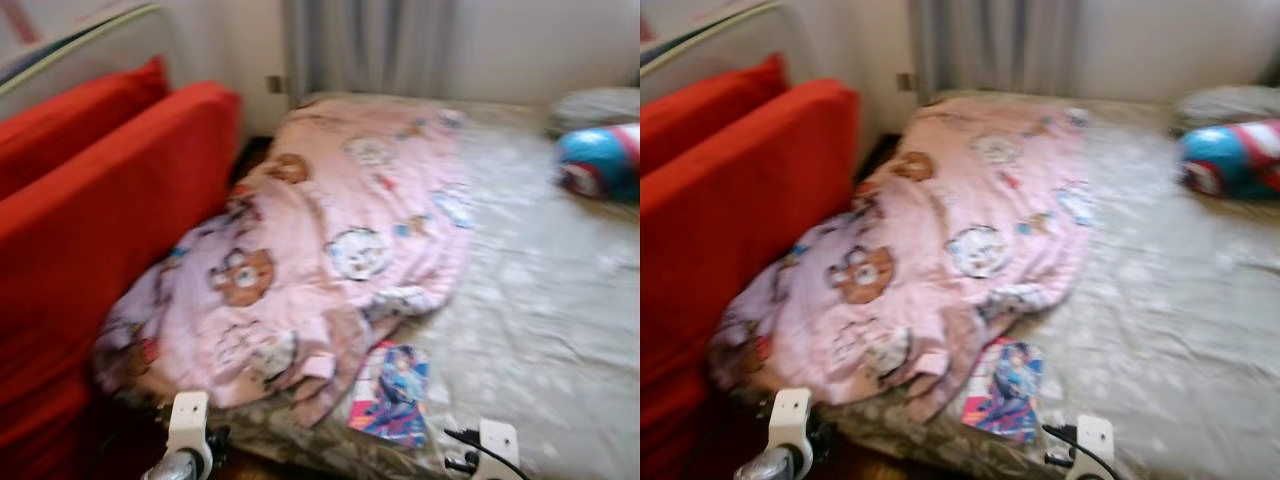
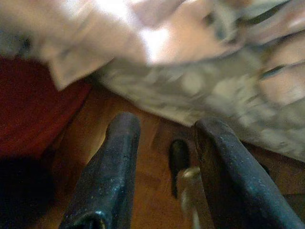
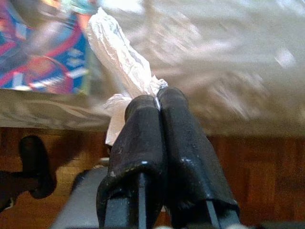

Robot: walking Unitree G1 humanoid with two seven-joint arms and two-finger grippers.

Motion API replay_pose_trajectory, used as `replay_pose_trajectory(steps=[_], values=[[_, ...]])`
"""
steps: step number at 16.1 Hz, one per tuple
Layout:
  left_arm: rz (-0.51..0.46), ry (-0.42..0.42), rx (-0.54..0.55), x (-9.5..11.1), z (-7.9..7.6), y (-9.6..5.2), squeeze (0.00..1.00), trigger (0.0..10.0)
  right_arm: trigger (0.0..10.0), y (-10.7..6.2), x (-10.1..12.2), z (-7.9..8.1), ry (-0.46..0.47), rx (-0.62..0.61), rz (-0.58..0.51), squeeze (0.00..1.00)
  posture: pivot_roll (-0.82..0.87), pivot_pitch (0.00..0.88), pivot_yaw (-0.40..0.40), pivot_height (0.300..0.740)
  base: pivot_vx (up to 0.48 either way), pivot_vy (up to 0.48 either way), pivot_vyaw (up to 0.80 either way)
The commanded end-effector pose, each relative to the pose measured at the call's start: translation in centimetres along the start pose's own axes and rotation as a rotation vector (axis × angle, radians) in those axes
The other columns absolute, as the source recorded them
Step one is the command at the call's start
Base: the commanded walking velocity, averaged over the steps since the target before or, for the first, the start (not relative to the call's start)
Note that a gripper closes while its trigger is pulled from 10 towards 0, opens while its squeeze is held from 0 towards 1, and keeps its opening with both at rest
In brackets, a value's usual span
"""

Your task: Clean up the room

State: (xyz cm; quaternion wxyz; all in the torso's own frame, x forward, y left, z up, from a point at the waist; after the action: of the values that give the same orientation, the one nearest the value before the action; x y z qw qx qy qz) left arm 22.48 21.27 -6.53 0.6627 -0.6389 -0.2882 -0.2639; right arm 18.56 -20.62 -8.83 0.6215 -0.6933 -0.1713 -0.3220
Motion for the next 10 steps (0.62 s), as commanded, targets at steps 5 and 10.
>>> replay_pose_trajectory(steps=[5,10], values=[[0.071,-0.026,0.036,-2.3,0.4,-0.6,0.00,10.0,10.0,-0.2,-0.9,0.6,-0.044,0.029,0.034,0.00,0.01,0.078,0.050,0.740,0.000,0.000,0.80],[0.091,-0.061,0.050,-3.1,0.1,-0.8,0.00,10.0,10.0,-0.4,-1.8,0.3,-0.058,0.029,0.067,0.00,0.01,0.063,0.043,0.740,0.000,0.000,0.80]])
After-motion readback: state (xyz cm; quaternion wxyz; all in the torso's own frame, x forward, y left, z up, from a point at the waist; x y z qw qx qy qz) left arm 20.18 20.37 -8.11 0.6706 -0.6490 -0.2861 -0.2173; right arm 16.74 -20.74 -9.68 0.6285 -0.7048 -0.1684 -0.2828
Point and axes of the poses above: a point about 5 cm out from each wrist's last joint towards the gripper, its own y axis pointing out of the wrist towards the gripper, its own x axis along the axis of the wrist's last joint, z = x × y, the point moved 1 cm from there along y, pointing out of the wrist towards the gripper, and after that the axes turned 2 degrees about y, right-handed, at the moved point
